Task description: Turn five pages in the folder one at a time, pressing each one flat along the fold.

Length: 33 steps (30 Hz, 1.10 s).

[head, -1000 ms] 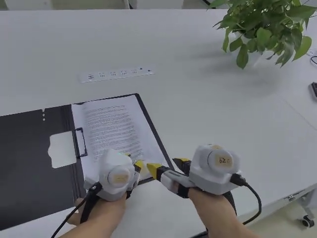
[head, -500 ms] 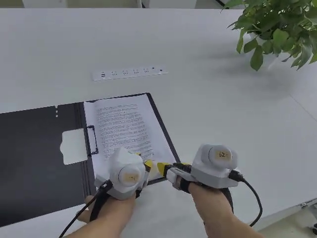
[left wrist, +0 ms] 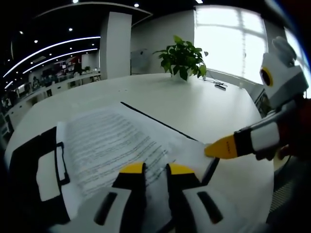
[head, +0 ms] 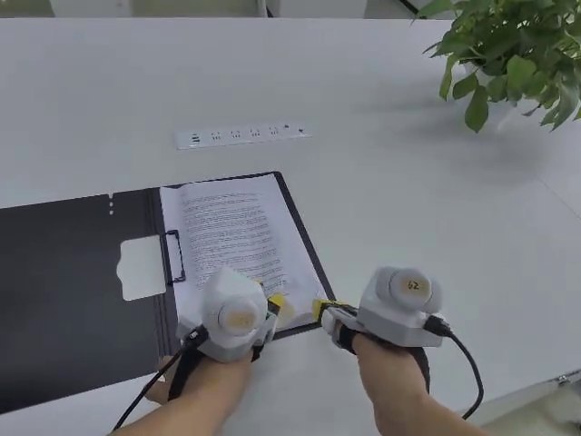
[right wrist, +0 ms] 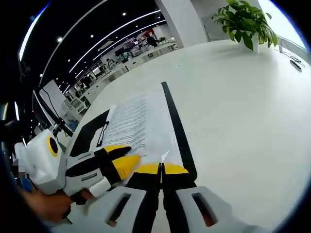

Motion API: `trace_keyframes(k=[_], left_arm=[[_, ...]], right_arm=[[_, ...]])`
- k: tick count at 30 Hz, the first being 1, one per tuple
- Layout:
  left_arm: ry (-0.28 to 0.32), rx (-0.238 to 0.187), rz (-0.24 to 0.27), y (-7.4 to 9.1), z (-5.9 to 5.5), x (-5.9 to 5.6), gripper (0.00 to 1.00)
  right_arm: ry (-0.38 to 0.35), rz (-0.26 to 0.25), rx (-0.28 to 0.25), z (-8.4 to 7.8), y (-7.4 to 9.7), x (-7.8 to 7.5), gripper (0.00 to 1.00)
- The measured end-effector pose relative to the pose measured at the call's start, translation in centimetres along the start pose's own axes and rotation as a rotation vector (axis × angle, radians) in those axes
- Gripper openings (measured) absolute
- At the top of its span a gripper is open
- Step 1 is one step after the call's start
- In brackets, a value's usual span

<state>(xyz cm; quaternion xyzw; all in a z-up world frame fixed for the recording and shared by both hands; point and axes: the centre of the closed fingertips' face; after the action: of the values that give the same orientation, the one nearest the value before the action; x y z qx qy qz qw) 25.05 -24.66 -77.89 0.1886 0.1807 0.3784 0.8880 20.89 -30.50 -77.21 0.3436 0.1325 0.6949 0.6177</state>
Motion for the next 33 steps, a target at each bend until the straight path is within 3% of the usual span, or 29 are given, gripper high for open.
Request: trace_keyframes(k=[2, 8, 9, 12, 15, 24, 33], left_arm=[[0.048, 0.006, -0.022, 0.2, -0.1, -0.1, 0.11], [0.064, 0.025, -0.055, 1.4, 0.0, -0.4, 0.18], [0.060, 0.021, -0.067, 1.9, 0.1, -0.5, 0.17], [0.088, -0.008, -0.093, 3.2, 0.8, -0.4, 0.20], [0.111, -0.055, -0.087, 5.2, 1.8, 0.6, 0.21], [0.116, -0.089, -0.043, 10.7, 2.2, 4.5, 0.21], [0.110, -0.117, 0.030, 16.3, 1.3, 7.9, 0.23]], right_arm=[[-0.018, 0.010, -0.014, 0.2, 0.2, 0.1, 0.00], [-0.058, 0.056, -0.076, 1.7, 1.1, 1.3, 0.00], [-0.073, 0.088, -0.110, 2.4, 1.3, 2.1, 0.00], [-0.071, 0.125, -0.138, 3.1, 2.1, 3.4, 0.00], [-0.084, 0.164, -0.166, 3.9, 2.7, 4.7, 0.00], [-0.046, 0.296, -0.242, 5.8, 4.2, 9.9, 0.00], [0.001, 0.418, -0.271, 7.1, 5.0, 16.0, 0.00]])
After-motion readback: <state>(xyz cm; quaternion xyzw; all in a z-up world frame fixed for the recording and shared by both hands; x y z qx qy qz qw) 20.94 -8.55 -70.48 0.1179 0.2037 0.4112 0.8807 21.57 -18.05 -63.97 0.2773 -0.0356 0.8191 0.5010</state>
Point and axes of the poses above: the centre of the closed fingertips' face, and the gripper's own axes: y roughly backward along the fingers, x roughly to its left, z roughly out of its top, and after that the axes turned 6 degrees about y, right-handed
